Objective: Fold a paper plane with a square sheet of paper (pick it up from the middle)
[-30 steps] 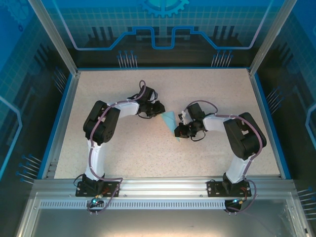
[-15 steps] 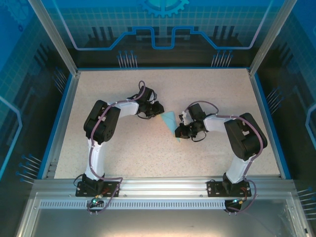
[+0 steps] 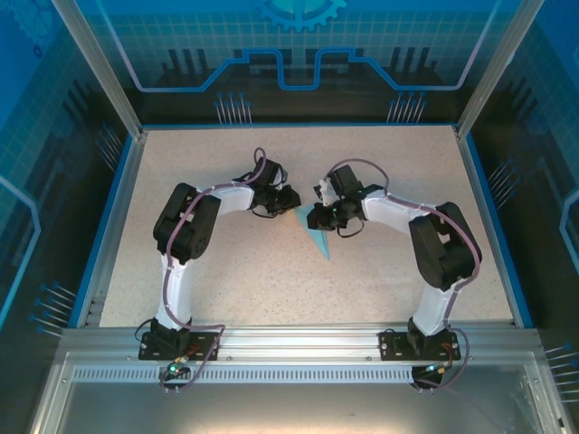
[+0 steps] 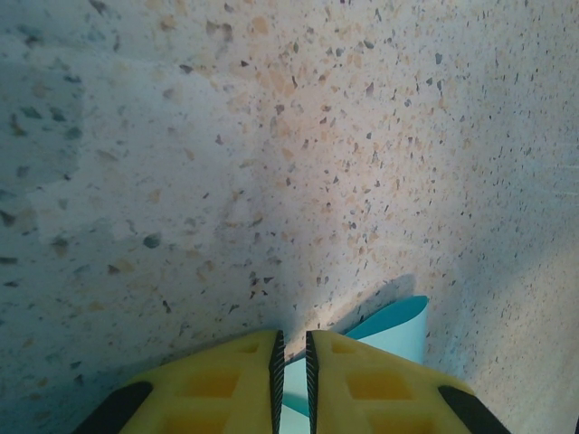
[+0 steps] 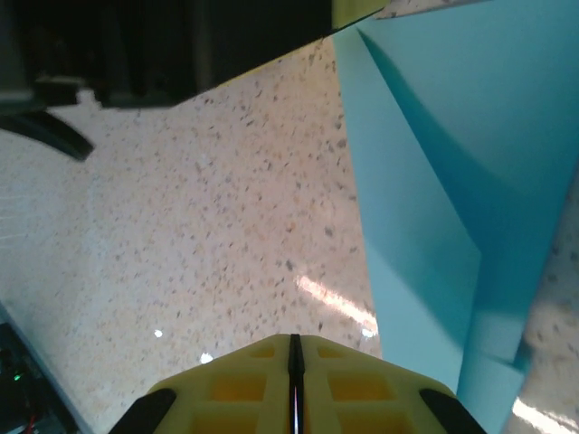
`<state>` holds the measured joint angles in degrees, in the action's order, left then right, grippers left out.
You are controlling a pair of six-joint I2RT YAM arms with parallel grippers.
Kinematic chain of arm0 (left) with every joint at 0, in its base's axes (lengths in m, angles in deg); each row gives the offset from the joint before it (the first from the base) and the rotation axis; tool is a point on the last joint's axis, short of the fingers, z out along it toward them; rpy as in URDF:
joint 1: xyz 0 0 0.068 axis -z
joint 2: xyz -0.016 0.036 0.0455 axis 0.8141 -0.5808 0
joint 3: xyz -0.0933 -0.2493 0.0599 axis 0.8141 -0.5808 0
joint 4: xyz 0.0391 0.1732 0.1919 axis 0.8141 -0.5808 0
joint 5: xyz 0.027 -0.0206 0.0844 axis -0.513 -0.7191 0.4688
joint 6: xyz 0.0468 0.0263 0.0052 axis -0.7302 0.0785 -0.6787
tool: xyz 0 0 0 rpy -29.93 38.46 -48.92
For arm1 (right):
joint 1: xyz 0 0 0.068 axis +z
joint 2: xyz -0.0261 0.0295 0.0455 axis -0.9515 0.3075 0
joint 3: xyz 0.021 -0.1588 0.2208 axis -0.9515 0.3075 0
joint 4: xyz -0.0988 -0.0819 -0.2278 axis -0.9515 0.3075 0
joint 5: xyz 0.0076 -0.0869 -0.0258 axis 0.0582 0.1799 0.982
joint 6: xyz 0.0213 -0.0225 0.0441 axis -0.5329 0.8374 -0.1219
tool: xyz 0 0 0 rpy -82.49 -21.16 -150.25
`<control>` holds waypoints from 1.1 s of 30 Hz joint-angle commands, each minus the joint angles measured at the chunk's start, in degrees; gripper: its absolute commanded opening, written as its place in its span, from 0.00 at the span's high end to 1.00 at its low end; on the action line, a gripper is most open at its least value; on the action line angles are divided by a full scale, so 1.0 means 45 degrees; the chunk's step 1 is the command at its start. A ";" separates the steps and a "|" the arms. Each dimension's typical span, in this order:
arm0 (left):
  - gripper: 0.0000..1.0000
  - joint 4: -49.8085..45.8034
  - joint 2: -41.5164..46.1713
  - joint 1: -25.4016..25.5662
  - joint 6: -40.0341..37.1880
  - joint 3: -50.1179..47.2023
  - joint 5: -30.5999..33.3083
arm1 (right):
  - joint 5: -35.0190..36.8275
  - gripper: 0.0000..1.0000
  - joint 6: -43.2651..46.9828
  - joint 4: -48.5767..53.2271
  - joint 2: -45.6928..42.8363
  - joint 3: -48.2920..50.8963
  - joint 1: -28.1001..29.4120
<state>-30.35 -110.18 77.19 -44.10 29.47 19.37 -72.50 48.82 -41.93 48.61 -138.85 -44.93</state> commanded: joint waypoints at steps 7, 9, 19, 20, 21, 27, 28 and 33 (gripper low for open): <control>0.80 -0.0481 -0.0679 -0.0071 -0.0285 -0.0126 0.0281 | 0.0696 0.91 0.0987 0.1966 0.1569 -0.0870 0.0522; 0.80 -0.0481 -0.0704 -0.0065 -0.0284 -0.0116 0.0299 | 0.0725 0.91 0.1083 0.2051 0.1505 -0.0637 0.0510; 0.80 -0.0659 -0.0761 -0.0064 -0.0348 0.0000 0.0418 | -0.0305 0.92 0.1227 0.1352 0.0556 0.1604 -0.0211; 0.80 -0.0674 -0.0758 -0.0072 -0.0359 -0.0004 0.0437 | -0.0409 0.92 0.1245 0.1296 0.0441 0.1811 -0.0315; 0.80 -0.0676 -0.0786 -0.0066 -0.0363 0.0003 0.0437 | -0.0537 0.92 0.1270 0.1272 0.0367 0.1989 -0.0382; 0.80 -0.0702 -0.0781 -0.0069 -0.0361 0.0060 0.0447 | -0.1000 0.92 0.1466 0.1357 -0.0323 0.3051 -0.0527; 0.80 -0.0711 -0.0777 -0.0073 -0.0362 0.0056 0.0437 | -0.1025 0.92 0.1464 0.1387 -0.0459 0.3251 -0.0528; 0.80 -0.0734 -0.0773 -0.0065 -0.0362 0.0075 0.0436 | -0.1042 0.92 0.1233 0.1322 -0.1080 0.4408 -0.0731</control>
<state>-30.37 -110.24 77.19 -44.08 29.49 19.37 -76.85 54.44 -43.12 44.74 -123.10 -47.16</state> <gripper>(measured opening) 0.196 0.083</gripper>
